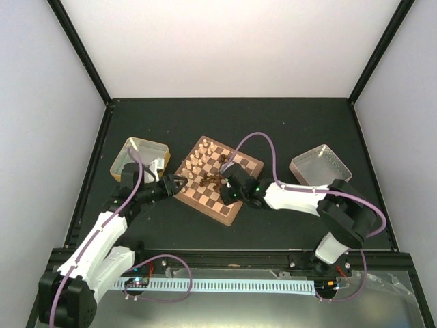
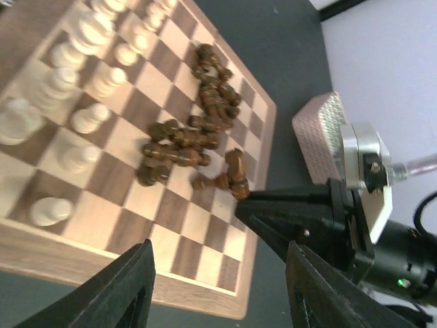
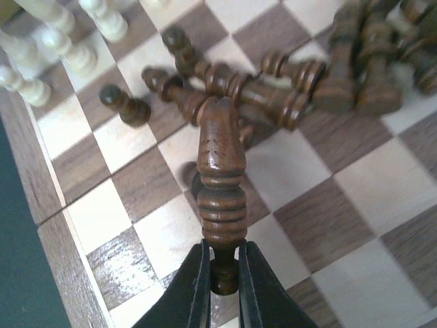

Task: Set up the chess pieces on the board
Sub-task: Pick up the chess piece from the chessboard.

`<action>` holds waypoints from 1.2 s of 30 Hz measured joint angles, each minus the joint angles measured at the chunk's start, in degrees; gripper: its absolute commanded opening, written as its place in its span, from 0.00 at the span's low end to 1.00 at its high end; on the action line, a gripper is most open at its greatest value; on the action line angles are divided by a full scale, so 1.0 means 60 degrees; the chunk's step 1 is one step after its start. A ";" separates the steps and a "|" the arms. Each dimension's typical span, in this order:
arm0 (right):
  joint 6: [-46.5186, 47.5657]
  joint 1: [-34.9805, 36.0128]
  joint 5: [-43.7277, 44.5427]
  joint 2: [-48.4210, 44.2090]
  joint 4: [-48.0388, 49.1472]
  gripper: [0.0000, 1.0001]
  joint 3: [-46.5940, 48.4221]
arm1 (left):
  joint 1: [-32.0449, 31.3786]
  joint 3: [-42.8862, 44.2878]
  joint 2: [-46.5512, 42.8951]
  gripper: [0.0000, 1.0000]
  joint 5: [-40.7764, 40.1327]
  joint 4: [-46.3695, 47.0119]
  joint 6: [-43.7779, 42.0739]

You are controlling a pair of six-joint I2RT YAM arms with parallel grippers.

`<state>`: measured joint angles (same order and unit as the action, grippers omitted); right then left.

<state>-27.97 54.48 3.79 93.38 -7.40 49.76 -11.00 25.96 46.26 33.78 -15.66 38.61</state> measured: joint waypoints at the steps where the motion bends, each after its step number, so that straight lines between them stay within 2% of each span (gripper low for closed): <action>1: 0.0160 -0.0146 -0.0175 -0.0135 0.0306 0.01 -0.0168 | -0.0076 -0.0033 0.0080 0.59 0.0157 0.0208 0.0106; 4: 0.0637 -0.0437 -0.0605 -0.0408 0.1009 0.01 -0.0514 | -0.0310 -0.0051 0.0350 0.70 0.0554 0.0882 0.0408; 8: 0.1432 -0.0678 -0.1257 -0.0550 0.1807 0.01 -0.0820 | -0.0648 -0.0051 0.0823 0.74 0.0943 0.1716 0.0732; 17: 0.3297 -0.0820 -0.2361 -0.0561 0.2543 0.01 -0.0951 | -0.1555 0.0382 0.2772 0.61 0.1078 0.2269 0.1129; 26: 0.4317 -0.0852 -0.3075 -0.0667 0.2648 0.01 -0.1067 | -0.2095 0.0455 0.3446 0.62 0.0732 0.3129 0.1938; 33: 0.4619 -0.0852 -0.3242 -0.0754 0.2663 0.01 -0.1071 | -0.2186 0.0514 0.3942 0.46 0.0386 0.3428 0.2368; 36: 0.4685 -0.0852 -0.3264 -0.0761 0.2663 0.01 -0.1086 | -0.2189 0.0736 0.4156 0.44 0.0229 0.3279 0.2331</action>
<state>0.14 49.36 -15.79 88.82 8.58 43.24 -24.14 30.37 71.20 35.16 4.01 52.60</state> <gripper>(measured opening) 0.092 0.454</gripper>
